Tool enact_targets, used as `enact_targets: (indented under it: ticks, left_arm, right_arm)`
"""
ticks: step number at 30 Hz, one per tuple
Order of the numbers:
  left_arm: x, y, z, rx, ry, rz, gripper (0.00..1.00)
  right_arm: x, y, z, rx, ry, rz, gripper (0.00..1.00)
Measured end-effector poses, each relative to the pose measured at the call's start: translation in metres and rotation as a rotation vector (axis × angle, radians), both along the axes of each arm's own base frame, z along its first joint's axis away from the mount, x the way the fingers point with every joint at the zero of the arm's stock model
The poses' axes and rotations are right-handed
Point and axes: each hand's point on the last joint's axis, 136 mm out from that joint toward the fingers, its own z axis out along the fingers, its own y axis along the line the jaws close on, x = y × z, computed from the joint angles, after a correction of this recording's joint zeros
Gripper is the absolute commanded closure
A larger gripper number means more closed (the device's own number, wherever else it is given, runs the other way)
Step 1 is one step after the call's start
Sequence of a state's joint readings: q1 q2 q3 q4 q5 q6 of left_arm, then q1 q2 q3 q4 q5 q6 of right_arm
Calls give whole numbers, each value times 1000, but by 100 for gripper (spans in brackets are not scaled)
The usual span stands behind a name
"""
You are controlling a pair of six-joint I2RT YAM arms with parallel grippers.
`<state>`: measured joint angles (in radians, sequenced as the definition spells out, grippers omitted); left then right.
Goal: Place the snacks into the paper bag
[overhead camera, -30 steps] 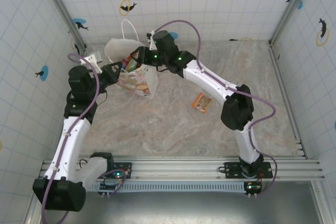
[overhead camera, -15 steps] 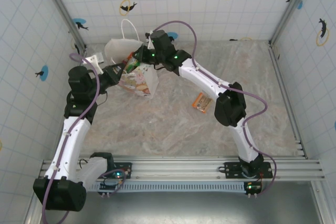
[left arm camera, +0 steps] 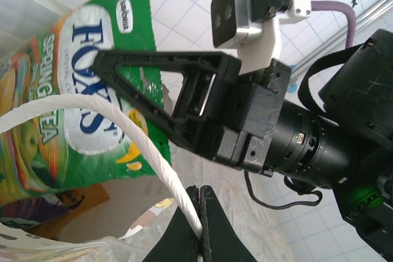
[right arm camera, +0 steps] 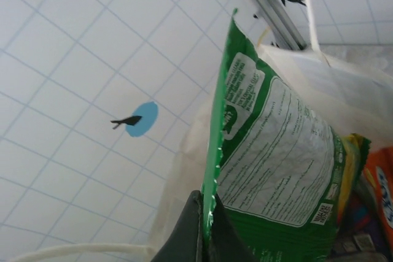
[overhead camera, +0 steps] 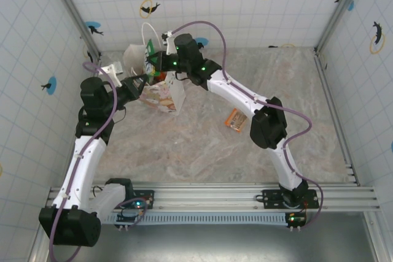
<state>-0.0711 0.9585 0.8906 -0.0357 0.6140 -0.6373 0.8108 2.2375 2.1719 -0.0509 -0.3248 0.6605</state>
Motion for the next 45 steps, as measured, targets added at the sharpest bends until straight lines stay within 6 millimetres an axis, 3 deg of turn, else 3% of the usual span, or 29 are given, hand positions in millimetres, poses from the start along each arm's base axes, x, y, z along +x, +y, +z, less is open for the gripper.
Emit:
enact_targets:
  ticks: [7, 17, 22, 26, 30, 37, 41, 45]
  left_arm:
    - [0, -1, 0, -1, 1, -4, 100]
    - [2, -4, 0, -2, -3, -12, 100]
    - [2, -3, 0, 0, -3, -10, 100]
    - [3, -2, -1, 2, -4, -1, 100]
    - [4, -2, -1, 7, -5, 5, 100]
    - [3, -1, -7, 16, 15, 12, 100]
    - [3, -1, -9, 18, 25, 13, 100]
    - [2, -1, -10, 18, 33, 12, 100]
  right_arm:
    - [9, 16, 17, 131, -30, -6, 100]
    - [19, 37, -27, 180, 75, -20, 100]
    - [26, 31, -39, 108, 79, -78, 89]
    - [29, 15, -44, 2, 82, -147, 74]
    - [24, -12, -24, -89, 48, -219, 60]
    - [5, -53, 48, -140, -101, -305, 57]
    - [-5, -50, 65, -134, -167, -278, 57]
    - [-4, -32, 52, -141, -169, -232, 53]
